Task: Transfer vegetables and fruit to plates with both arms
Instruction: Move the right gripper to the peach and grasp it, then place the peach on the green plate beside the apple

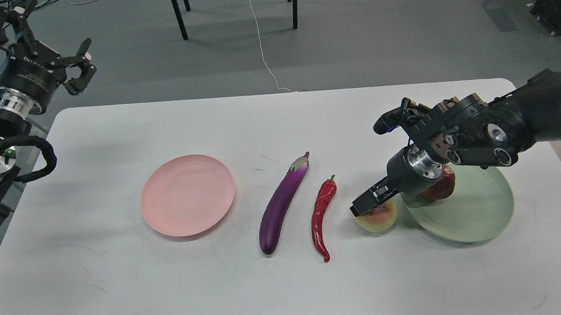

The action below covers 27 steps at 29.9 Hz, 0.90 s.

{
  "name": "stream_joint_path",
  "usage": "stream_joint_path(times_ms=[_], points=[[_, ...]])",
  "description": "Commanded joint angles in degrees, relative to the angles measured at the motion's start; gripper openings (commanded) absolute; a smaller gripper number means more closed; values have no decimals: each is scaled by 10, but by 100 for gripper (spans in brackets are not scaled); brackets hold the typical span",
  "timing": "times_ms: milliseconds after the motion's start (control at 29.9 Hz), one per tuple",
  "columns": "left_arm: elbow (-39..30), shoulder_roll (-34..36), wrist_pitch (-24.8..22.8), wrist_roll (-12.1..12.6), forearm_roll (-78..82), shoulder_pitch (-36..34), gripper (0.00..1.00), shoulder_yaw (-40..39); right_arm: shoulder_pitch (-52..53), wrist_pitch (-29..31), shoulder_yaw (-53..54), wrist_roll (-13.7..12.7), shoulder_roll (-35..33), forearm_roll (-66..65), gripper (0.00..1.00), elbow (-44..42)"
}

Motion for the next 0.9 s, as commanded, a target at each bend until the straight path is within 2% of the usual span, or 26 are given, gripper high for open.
stream_joint_path(times_ms=[0, 167, 401, 601, 869], points=[[0, 0, 0, -1, 0, 0, 98, 0, 14, -1, 5, 2, -3, 4, 57, 4], [0, 0, 0, -1, 0, 0, 98, 0, 69, -2, 25, 3, -38, 11, 57, 40], [-10, 13, 0, 0, 0, 0, 98, 0, 104, -1, -1, 3, -171, -31, 57, 145], [-16, 12, 0, -2, 0, 0, 98, 0, 85, 2, -4, 3, -266, -60, 58, 148], [-17, 13, 0, -1, 0, 0, 98, 0, 38, 1, -10, 3, -286, -122, 60, 118]])
